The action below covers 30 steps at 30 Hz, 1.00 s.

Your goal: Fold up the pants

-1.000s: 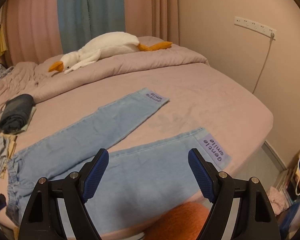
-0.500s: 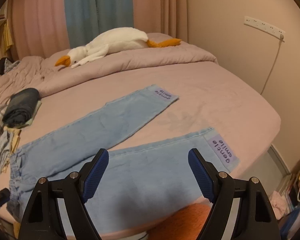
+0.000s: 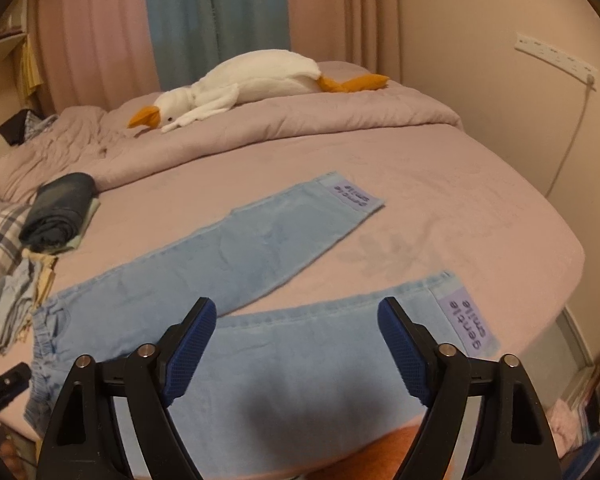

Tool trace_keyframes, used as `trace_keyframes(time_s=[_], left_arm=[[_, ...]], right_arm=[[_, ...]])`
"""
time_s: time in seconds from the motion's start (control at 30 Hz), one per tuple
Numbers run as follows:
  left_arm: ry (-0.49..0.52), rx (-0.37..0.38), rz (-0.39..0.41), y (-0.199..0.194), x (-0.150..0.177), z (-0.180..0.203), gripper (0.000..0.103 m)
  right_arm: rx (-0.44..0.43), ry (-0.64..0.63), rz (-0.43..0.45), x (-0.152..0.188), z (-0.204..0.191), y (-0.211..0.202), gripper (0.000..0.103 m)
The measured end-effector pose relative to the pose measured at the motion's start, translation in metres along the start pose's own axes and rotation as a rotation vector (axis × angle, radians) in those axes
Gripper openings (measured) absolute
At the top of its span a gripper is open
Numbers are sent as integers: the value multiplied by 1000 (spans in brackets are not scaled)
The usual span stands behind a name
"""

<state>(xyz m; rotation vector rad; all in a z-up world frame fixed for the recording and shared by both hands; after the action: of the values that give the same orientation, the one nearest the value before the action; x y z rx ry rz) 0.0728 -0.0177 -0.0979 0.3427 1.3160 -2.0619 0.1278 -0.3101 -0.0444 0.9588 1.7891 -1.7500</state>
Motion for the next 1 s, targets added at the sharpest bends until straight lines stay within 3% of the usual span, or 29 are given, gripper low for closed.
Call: trace_keyframes(time_s=[0.27,0.43,0.6,0.77,1.0], left_arm=[[14,-68,13,15,-15,11,94],[16,-105,4,32,-24,12,94],[6,-142,-13,48,-31,9,94],[-18,-158,-29,62,-34,4,94],[-76,-138,-116,79,-20,-10,94]], right_arm=[[-96,44,-13,-29,-2,22,93],[-134,66,-80,-37,-8,59,93],[-253,67,-182,-45,-28,100,93],[-252,80,-273,-62,-48,150,93],[-228,106,-382,-78,-71,218,83]])
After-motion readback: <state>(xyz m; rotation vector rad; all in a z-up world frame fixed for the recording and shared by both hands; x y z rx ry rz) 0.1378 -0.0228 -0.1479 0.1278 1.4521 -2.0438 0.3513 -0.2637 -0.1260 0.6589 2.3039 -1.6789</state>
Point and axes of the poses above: each gripper's, at about its wrist camera, not at the fingertips, and y roughly the way its jaws point, z to its right, x to its underside, the point moved 4 cm from there along y, roughly the way its jaws point, and after that the axes turned 3 degrees about z, right-handed, at the moved point
